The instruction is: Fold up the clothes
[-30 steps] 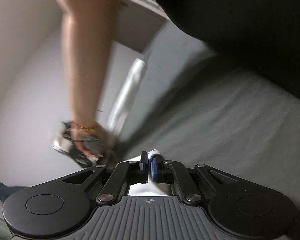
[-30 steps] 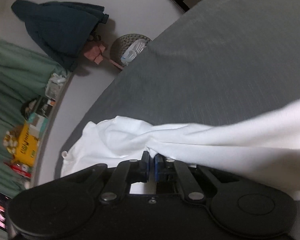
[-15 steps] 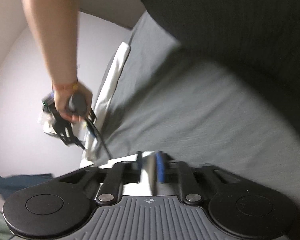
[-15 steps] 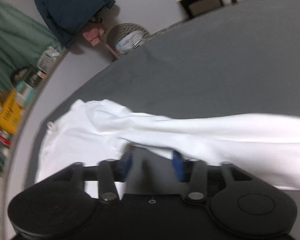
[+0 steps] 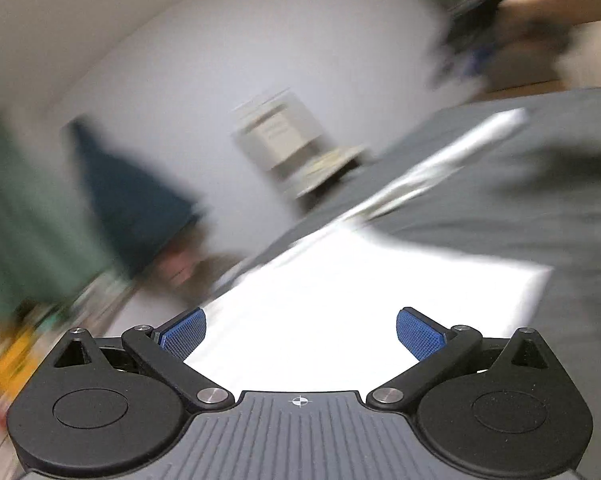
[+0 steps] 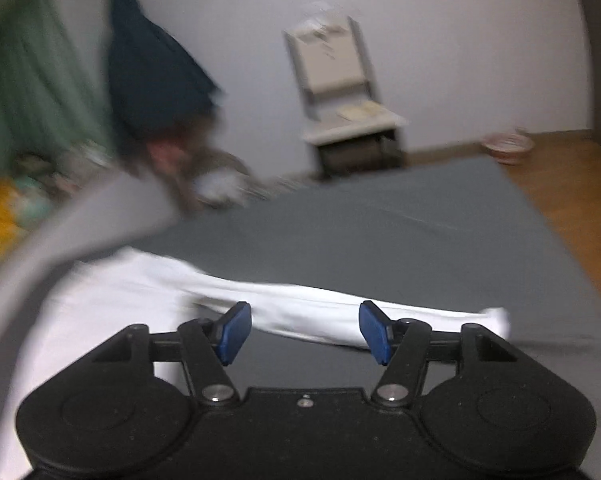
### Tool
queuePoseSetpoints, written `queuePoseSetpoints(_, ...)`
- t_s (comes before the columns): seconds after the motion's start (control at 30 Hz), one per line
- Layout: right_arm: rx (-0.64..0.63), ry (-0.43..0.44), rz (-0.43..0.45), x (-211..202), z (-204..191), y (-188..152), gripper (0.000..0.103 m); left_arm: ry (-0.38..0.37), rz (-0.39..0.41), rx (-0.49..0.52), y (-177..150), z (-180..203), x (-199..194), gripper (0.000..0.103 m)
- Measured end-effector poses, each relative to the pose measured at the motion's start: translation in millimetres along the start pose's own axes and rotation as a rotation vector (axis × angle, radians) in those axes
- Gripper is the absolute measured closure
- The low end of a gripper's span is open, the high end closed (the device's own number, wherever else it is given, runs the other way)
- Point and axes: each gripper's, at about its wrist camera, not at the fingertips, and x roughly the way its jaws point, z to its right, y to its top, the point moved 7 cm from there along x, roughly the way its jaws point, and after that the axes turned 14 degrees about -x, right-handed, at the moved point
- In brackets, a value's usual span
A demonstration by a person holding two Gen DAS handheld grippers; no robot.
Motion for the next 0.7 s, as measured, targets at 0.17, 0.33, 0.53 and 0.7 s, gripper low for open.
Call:
queuePoseSetpoints(0.17, 0.027, 0.378, 0.06, -23.5, -115.1, -5.1, 0.028, 0.206, -0.288, -0.17, -66.4, -110.8, 58.9, 0.0)
queuePoseSetpoints(0.33, 0.07, 0.657, -0.086, 34.0, -232.8, -40.3, 0.028, 0.215, -0.581, -0.525, -153.3, -163.6, 86.7, 0.001)
queuePoseSetpoints(0.53, 0.042, 0.769, -0.197, 82.6, -298.8, -83.5, 0.028, 0.187, -0.679, -0.966, -218.3, -183.0, 89.4, 0.049)
queuePoseSetpoints(0.7, -0.017, 0.811, -0.314, 84.4, -310.5, -122.6, 0.028, 0.209, -0.723, -0.999, -225.6, -153.0, 97.1, 0.091)
